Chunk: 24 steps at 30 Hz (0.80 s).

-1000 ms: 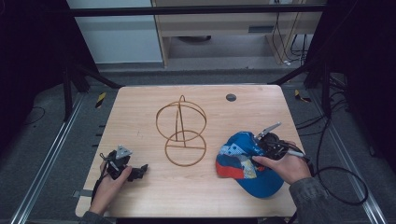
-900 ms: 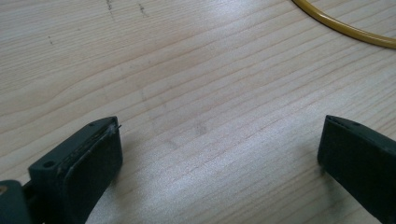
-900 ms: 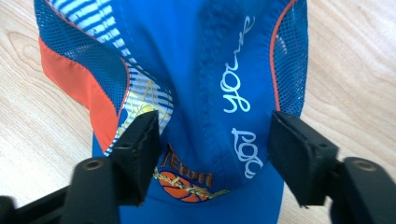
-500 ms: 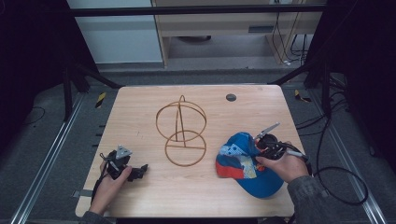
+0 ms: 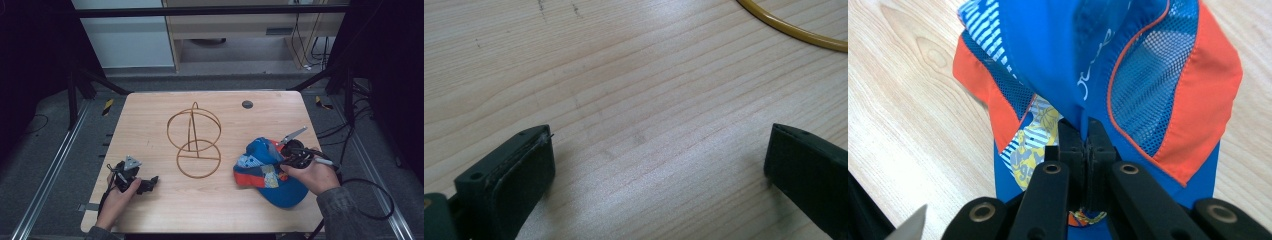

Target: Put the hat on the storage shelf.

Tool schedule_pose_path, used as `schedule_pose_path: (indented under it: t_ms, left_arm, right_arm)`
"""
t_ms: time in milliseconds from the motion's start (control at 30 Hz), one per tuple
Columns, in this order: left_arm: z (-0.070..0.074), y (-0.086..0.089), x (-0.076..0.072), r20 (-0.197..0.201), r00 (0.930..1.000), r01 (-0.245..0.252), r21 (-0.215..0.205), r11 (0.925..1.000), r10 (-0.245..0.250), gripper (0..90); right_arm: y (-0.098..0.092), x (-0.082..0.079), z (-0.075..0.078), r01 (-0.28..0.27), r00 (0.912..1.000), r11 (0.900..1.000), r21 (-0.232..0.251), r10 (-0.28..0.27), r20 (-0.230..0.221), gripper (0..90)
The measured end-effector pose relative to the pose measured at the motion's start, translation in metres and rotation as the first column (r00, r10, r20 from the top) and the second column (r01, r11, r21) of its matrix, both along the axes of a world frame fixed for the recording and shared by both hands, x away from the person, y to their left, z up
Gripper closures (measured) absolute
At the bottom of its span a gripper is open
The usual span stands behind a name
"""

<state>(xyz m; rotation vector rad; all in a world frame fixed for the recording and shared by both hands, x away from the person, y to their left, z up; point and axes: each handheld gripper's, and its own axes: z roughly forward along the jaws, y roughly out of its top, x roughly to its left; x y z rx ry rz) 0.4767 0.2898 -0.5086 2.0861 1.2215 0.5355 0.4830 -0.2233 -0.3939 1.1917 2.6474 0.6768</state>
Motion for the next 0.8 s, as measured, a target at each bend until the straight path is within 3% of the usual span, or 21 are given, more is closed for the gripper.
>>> schedule_pose_path:
  t_ms: [133,267,500,800]
  left_arm:
    - [0.000,0.000,0.000,0.000,1.0000,0.000,0.000,1.0000,0.000,0.0]
    - [0.000,0.000,0.000,0.000,1.0000,0.000,0.000,1.0000,0.000,0.0]
    - [0.000,0.000,0.000,0.000,1.0000,-0.001,0.000,1.0000,0.001,0.0]
    - [0.000,0.000,0.000,0.003,1.0000,-0.002,0.000,1.0000,0.002,0.0]
  right_arm:
    - [0.000,-0.003,0.013,-0.009,0.9999,1.000,0.008,0.009,0.008,88.8]
    - [0.000,-0.006,0.036,-0.022,0.9988,1.000,0.019,0.021,0.045,88.9]
    - [0.003,-0.007,0.093,-0.049,0.9923,0.998,0.031,0.045,0.116,88.9]
    - [0.008,0.003,0.143,-0.055,0.9825,0.997,0.051,0.045,0.181,88.9]
